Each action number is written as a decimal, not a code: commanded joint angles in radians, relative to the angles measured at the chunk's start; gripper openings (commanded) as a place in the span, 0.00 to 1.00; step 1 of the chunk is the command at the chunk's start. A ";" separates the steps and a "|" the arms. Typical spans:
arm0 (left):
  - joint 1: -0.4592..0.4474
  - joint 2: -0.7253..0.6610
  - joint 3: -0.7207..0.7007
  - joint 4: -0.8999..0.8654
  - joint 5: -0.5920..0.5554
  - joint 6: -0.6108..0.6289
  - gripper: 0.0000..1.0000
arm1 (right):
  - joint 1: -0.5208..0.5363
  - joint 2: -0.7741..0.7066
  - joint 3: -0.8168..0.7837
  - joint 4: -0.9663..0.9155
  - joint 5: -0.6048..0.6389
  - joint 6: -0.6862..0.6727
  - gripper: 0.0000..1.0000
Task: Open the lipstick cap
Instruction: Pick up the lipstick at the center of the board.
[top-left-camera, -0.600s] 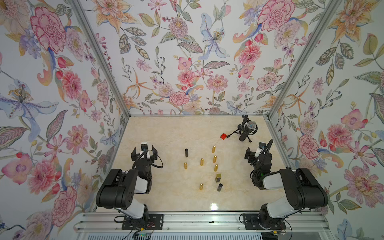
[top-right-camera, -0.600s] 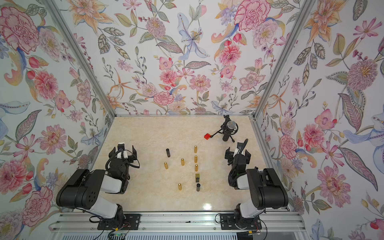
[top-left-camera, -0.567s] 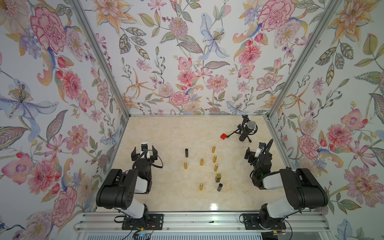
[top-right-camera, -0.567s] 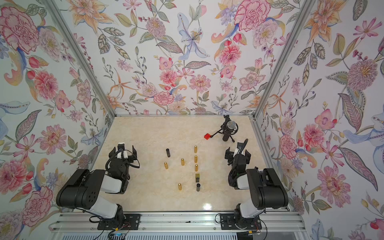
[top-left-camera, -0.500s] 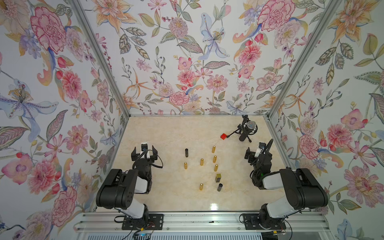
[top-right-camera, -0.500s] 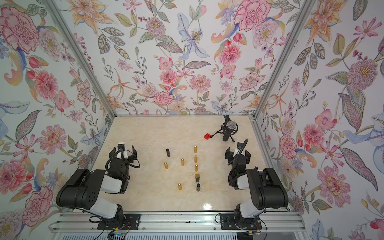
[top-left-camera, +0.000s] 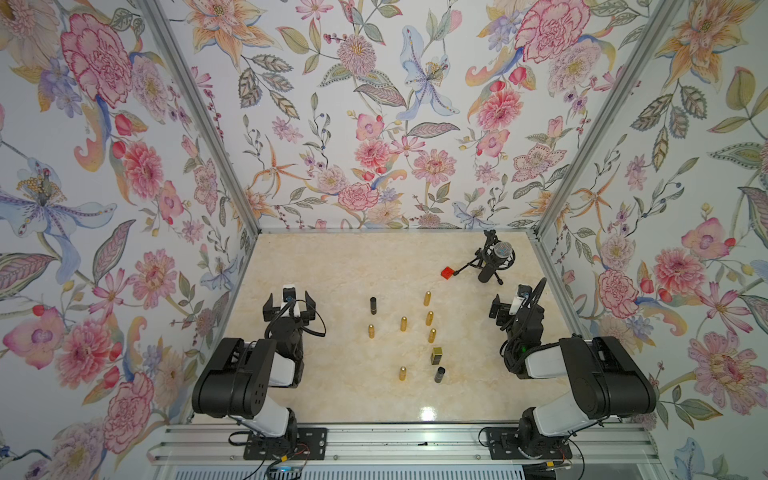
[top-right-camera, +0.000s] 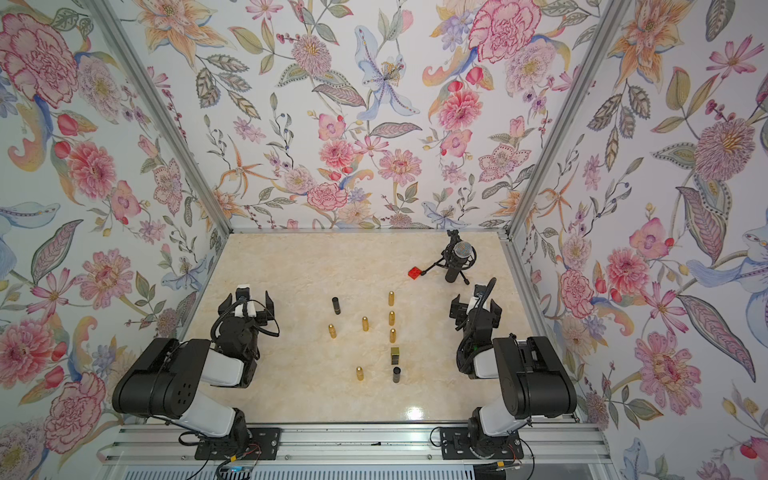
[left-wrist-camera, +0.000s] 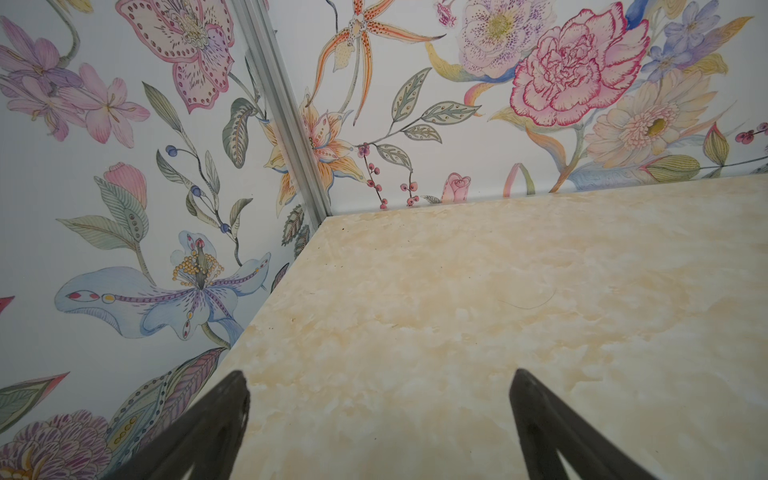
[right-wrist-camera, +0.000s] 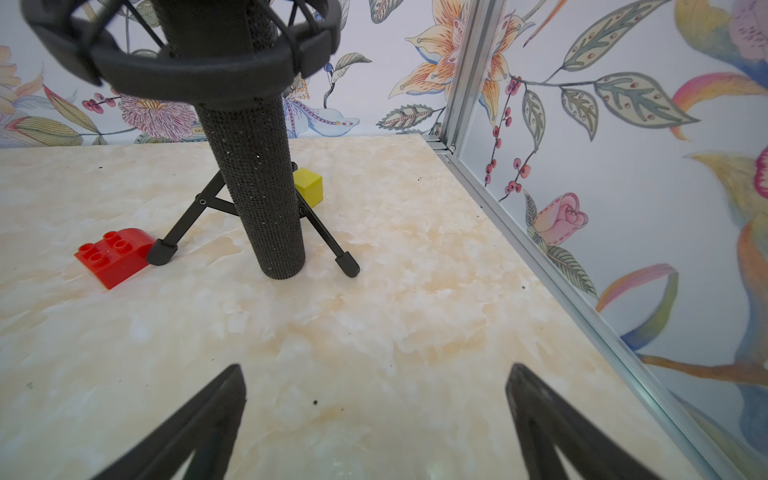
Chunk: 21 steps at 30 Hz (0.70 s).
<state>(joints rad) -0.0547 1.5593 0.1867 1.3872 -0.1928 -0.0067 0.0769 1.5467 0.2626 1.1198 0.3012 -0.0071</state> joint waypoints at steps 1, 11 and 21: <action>0.011 -0.009 0.013 0.017 0.007 0.011 0.99 | -0.003 0.000 0.010 0.025 -0.008 0.000 1.00; 0.010 -0.013 0.005 0.029 0.033 0.023 0.99 | -0.003 0.000 0.008 0.028 -0.010 0.002 1.00; 0.011 -0.090 -0.137 0.211 0.018 0.014 0.99 | 0.001 -0.032 -0.048 0.108 0.019 0.007 1.00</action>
<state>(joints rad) -0.0540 1.5131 0.0708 1.4971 -0.1856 -0.0059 0.0769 1.5368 0.2443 1.1427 0.3099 -0.0055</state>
